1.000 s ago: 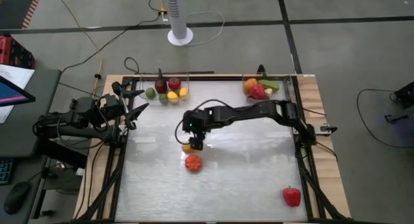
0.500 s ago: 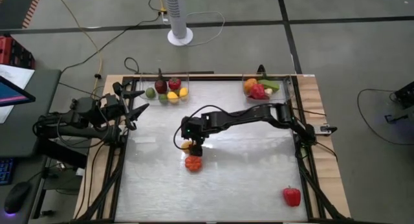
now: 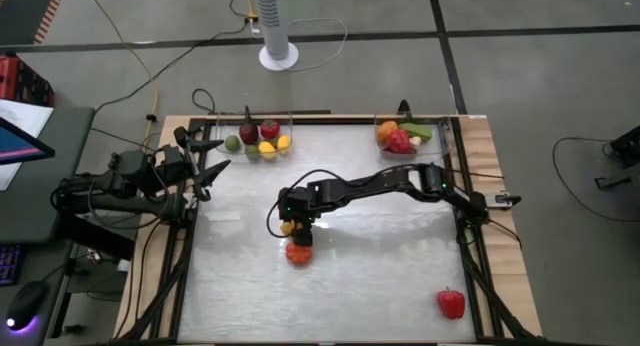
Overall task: Sort produce into baskets
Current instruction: Put the lemon into the left transparent bin
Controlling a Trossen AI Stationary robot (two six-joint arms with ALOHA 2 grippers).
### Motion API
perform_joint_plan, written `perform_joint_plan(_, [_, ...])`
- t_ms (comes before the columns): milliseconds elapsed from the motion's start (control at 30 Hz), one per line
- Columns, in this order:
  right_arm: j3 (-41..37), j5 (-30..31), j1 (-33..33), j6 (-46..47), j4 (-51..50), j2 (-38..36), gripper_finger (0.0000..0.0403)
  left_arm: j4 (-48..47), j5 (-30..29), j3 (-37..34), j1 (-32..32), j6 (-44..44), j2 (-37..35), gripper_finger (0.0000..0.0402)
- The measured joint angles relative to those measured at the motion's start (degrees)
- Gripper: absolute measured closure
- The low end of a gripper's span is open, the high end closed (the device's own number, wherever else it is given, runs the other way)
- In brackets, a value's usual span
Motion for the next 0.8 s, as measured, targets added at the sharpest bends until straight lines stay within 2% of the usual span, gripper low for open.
perform_joint_plan(200, [0.06,1.4,-0.11,-0.53,0.46,0.17,0.008,-0.14,-0.02,0.0,-0.02,0.33,-0.01,0.0157])
perform_joint_plan(467, [0.06,4.35,-0.38,-3.17,0.84,0.17,0.0156,-0.11,-0.04,0.0,0.0,0.46,-0.01,0.0157])
perform_joint_plan(633, [1.39,11.82,-1.6,-7.12,5.62,-0.25,0.0156,0.0,-0.04,0.0,0.0,0.4,-0.01,0.0157])
perform_joint_plan(800, [6.89,15.28,-5.21,-12.18,11.37,-0.48,0.0145,0.06,-0.07,0.0,-0.01,0.39,-0.01,0.0157])
